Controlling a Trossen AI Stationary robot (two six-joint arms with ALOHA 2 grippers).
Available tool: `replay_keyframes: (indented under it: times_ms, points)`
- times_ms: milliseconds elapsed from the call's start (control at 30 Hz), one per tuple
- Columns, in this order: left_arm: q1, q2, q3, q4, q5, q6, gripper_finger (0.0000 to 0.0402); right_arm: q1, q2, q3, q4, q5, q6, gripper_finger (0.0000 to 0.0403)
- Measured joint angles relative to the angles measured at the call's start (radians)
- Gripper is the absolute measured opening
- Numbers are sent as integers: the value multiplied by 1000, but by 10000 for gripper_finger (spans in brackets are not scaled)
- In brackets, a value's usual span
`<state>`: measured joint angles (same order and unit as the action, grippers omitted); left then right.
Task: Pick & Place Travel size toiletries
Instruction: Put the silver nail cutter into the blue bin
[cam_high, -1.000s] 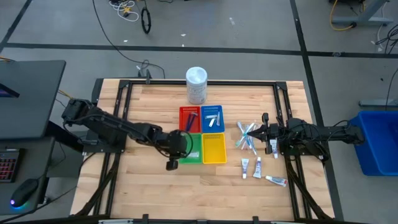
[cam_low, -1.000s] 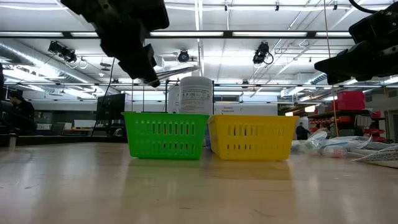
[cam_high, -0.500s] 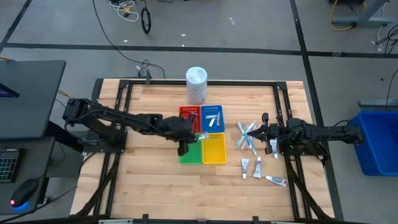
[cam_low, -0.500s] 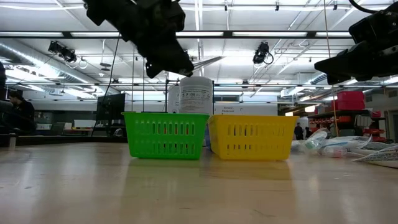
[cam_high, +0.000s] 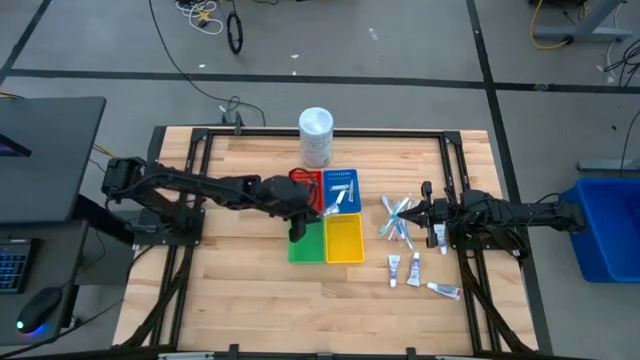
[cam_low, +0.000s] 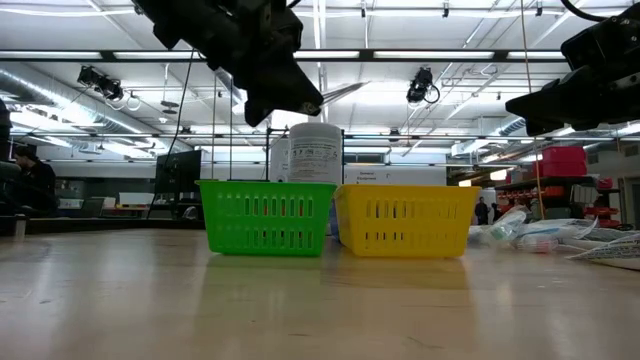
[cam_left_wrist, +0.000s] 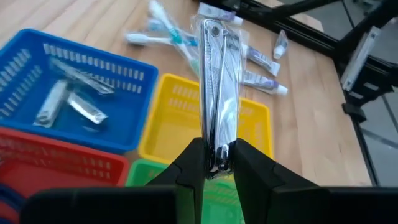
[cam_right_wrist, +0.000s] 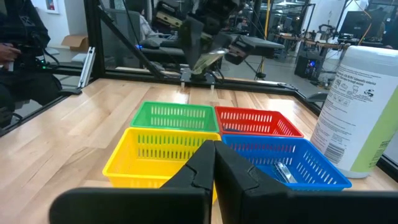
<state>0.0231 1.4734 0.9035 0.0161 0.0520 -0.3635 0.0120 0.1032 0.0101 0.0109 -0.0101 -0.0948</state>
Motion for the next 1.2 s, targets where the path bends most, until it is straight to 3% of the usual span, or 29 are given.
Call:
replay_keyframes:
  times_ms: [400, 967, 1200]
  points:
    - [139, 0, 111, -87, -60, -3, 70, 0, 0, 0, 0, 0, 0, 14]
    - [220, 4, 121, -83, -85, -68, 70, 0, 0, 0, 0, 0, 0, 13]
    - [218, 116, 149, -81, -59, -96, 69, 0, 0, 0, 0, 0, 0, 13]
